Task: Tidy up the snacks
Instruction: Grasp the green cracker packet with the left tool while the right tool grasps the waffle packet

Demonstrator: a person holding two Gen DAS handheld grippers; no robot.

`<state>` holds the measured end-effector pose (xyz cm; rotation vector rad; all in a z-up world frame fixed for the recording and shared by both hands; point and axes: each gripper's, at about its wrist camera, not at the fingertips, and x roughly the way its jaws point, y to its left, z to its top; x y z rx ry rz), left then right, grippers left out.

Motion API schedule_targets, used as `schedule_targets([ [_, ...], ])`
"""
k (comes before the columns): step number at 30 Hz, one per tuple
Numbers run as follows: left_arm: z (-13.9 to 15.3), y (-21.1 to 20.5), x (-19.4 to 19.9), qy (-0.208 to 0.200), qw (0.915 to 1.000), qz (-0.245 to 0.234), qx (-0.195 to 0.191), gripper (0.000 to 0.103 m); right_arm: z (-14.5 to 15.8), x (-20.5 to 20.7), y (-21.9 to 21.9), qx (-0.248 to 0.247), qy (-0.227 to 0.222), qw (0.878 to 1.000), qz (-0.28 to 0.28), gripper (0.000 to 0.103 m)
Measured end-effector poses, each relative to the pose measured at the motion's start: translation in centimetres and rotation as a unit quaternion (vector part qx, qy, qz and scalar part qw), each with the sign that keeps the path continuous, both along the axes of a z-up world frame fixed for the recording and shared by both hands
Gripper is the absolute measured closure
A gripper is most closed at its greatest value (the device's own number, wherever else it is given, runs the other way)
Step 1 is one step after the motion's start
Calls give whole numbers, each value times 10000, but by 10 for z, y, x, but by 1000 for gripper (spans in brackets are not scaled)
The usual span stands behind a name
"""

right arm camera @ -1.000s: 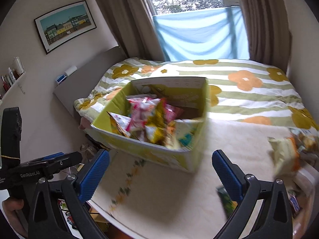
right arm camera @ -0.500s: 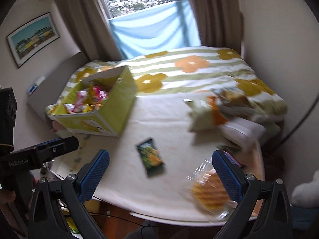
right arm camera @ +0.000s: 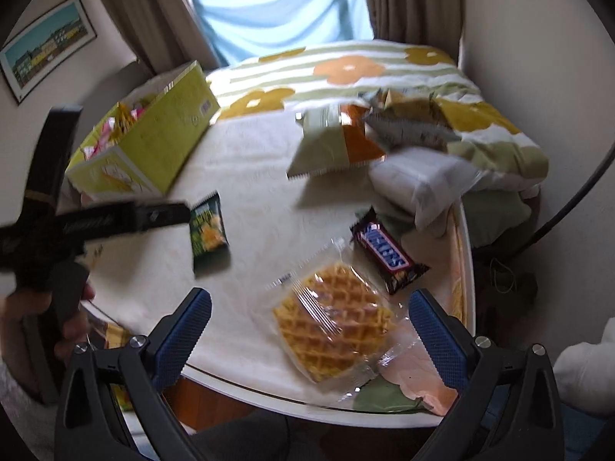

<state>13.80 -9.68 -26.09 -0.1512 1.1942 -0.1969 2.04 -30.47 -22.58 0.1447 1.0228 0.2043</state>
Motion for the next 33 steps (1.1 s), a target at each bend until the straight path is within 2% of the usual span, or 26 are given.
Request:
schedule_targets([
  [7, -35, -8, 22, 258, 9991, 192, 294, 22, -22, 6, -6, -177, 151, 9993, 306, 1],
  [11, -42, -16, 24, 230, 9979, 171, 588, 24, -29, 12, -5, -344, 273, 9979, 486, 1],
  [14, -43, -22, 21, 175, 9952, 20, 958, 37, -35, 16, -6, -422, 381, 9962, 655, 1],
  [16, -43, -20, 19, 159, 9942, -80, 1060, 49, -37, 17, -5, -449, 422, 9952, 755, 1],
  [18, -41, -14, 20, 225, 9939, -153, 1070, 55, -39, 18, -4, -475, 463, 9939, 882, 1],
  [25, -40, -8, 27, 432, 9925, -388, 1076, 58, -46, 23, 3, -677, 744, 9858, 1343, 1],
  [33, -39, -5, 32, 505, 9947, -248, 855, 58, -54, 31, 7, -865, 1001, 9802, 1475, 1],
])
